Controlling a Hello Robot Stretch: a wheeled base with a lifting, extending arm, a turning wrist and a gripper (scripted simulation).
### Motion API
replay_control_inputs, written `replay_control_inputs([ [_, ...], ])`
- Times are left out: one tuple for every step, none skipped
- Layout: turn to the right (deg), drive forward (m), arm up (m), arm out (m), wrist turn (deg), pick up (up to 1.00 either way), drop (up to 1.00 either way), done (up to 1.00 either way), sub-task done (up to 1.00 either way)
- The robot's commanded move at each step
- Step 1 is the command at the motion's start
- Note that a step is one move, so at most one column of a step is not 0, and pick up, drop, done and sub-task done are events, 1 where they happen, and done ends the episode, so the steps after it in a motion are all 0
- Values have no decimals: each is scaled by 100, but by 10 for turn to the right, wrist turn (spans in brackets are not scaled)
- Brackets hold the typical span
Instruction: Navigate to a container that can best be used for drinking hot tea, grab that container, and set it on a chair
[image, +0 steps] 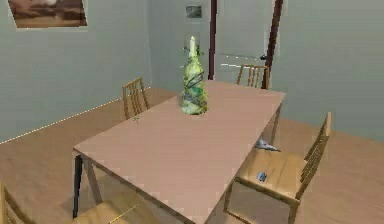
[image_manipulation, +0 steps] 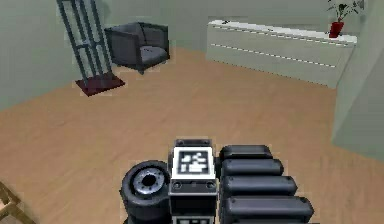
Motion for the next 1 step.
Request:
replay_control_inputs([
  [450,0,0,0,0,0,0,0,0],
])
